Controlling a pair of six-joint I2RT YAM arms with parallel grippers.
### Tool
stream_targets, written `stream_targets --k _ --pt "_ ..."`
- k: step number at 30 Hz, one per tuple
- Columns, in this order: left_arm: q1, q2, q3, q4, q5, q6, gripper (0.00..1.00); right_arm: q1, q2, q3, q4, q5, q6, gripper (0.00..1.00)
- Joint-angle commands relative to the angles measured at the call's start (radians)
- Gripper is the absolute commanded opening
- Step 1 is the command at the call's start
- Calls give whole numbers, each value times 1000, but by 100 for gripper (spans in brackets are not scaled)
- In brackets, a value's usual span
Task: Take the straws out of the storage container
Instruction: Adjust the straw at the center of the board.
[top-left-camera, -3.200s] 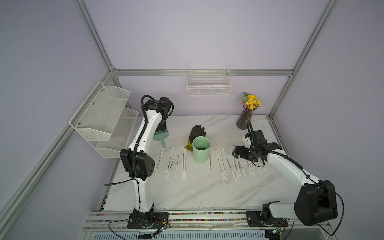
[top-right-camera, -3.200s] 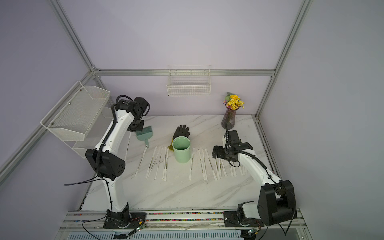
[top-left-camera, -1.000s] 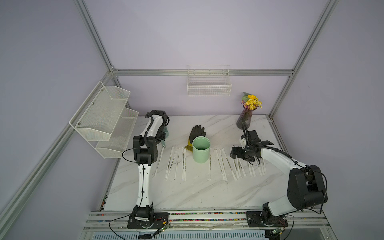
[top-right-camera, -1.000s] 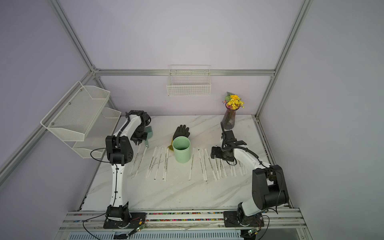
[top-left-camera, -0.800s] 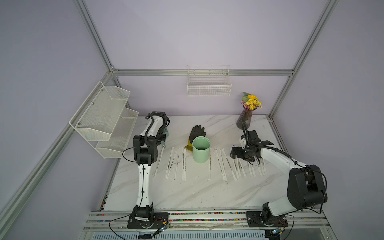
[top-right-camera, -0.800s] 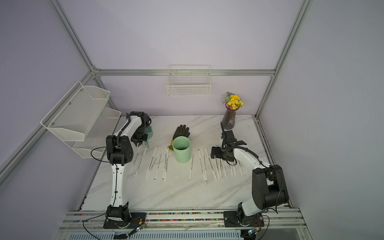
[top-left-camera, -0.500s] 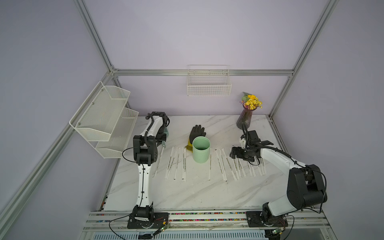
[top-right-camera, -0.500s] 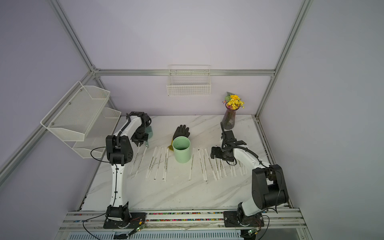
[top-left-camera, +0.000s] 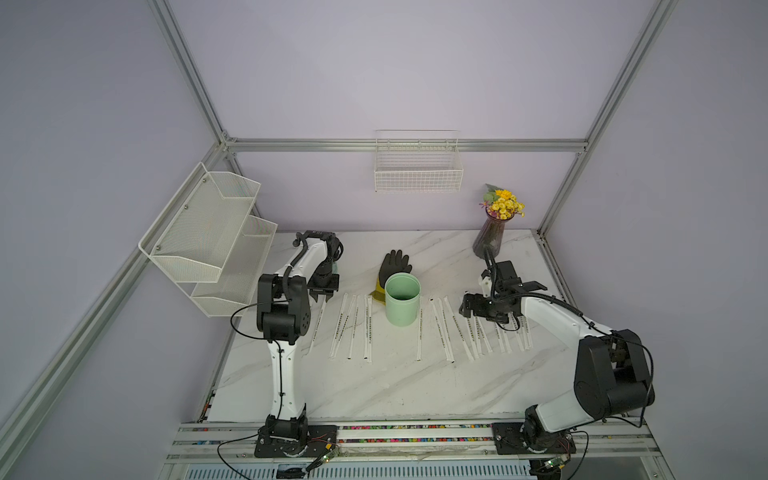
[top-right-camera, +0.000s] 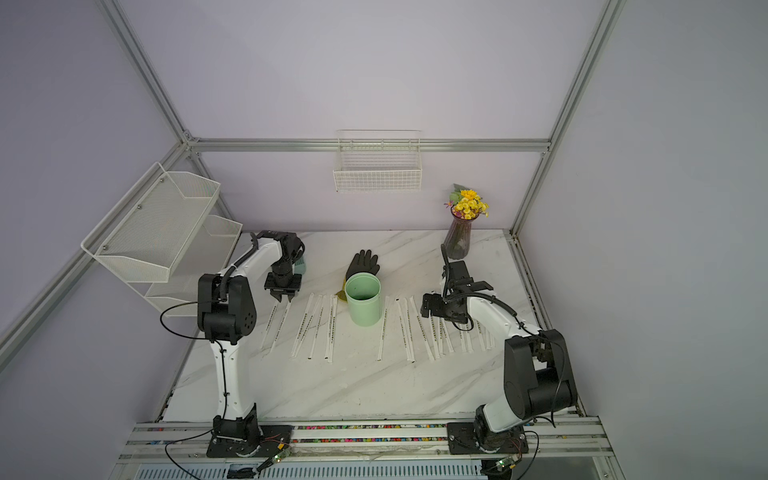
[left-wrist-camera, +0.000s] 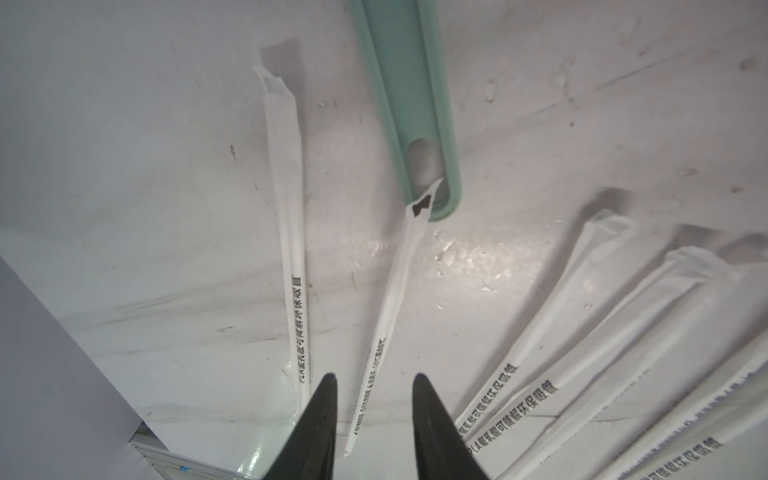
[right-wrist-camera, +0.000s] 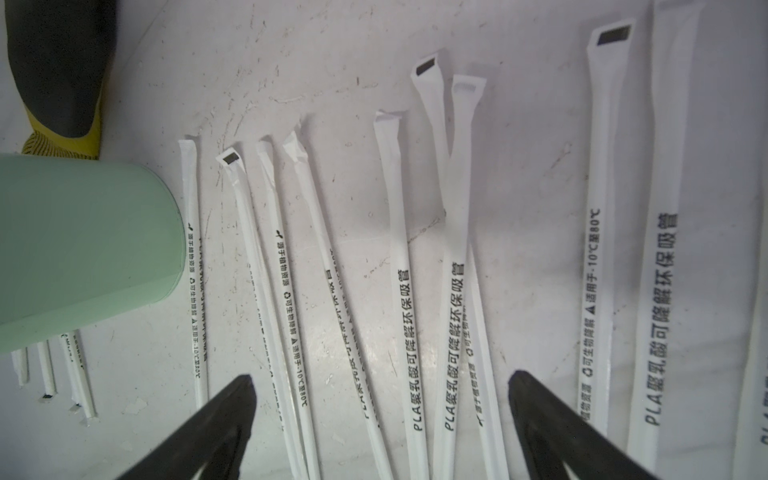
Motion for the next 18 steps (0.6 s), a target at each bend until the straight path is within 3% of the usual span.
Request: stream_targets --k 1,18 --pt "-10 -55 -31 46 30 -22 32 -3 -31 -1 -7 -10 -4 97" --pt "-1 -3 -110 112 25 -21 33 -4 -21 -11 -15 -4 -4 97"
